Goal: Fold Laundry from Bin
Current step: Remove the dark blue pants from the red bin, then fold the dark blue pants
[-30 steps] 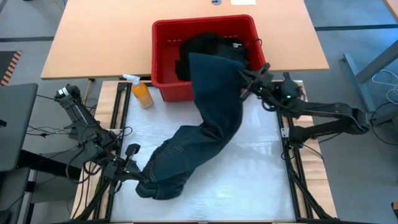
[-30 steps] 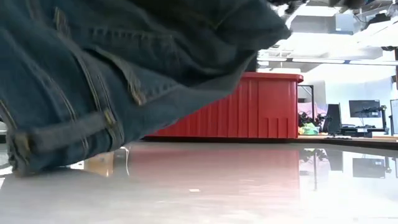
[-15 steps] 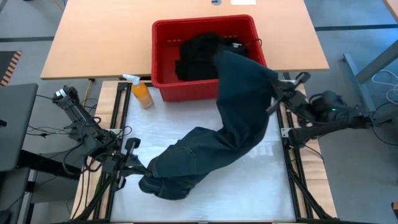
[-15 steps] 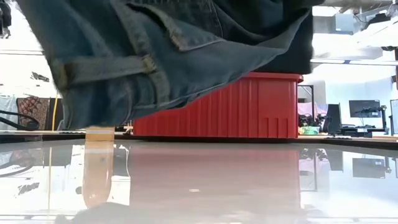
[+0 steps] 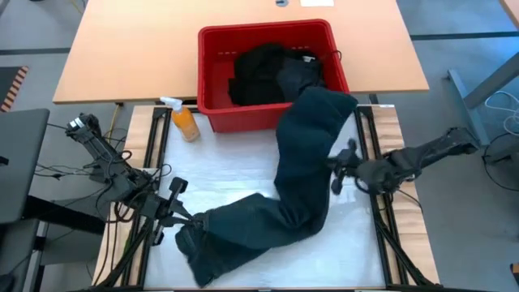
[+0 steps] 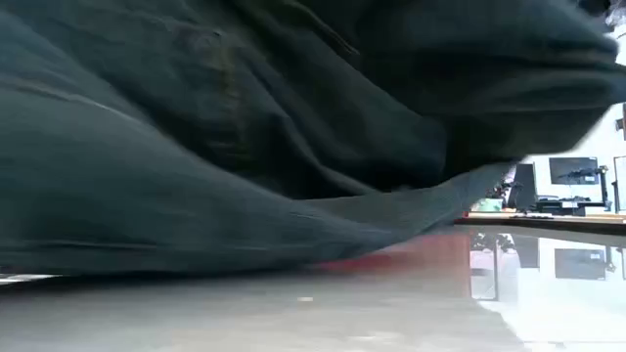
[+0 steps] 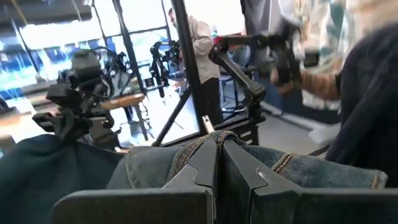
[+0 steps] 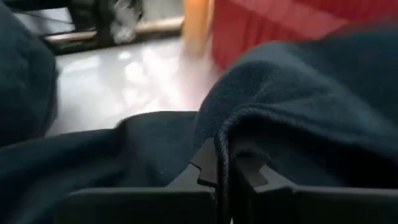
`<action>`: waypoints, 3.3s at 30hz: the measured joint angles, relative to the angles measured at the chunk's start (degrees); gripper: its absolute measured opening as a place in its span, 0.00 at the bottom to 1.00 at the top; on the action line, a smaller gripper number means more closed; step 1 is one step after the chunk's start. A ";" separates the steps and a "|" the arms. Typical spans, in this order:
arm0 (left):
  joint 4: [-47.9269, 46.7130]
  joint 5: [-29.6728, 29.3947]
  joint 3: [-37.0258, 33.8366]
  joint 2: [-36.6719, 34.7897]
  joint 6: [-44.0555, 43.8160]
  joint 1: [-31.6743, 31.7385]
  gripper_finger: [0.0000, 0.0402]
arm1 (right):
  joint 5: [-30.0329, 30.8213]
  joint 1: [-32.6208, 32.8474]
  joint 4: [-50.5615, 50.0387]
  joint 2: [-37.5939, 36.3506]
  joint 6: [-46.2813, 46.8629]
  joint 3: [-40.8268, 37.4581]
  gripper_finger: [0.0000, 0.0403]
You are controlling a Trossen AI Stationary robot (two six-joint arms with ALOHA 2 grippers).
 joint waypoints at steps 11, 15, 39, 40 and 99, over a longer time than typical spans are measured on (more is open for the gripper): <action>-11.81 -8.10 3.02 -5.13 -14.32 -0.02 0.00 | -14.36 1.05 7.17 22.35 23.73 -3.96 0.10; -18.62 -13.82 3.04 -7.05 -19.23 -0.02 0.00 | -17.05 -0.47 1.23 25.71 20.27 0.21 0.11; -47.22 -13.04 3.09 -18.43 -53.43 -1.18 0.00 | -37.54 -18.67 -38.96 26.24 4.53 21.25 0.51; -49.53 -11.92 3.11 -18.72 -55.90 -1.18 0.00 | -34.94 -19.85 -38.81 26.29 4.52 20.51 0.51; -81.05 9.22 3.17 -19.00 -82.92 -1.18 0.00 | -18.59 -45.33 2.85 36.48 6.01 -4.74 0.05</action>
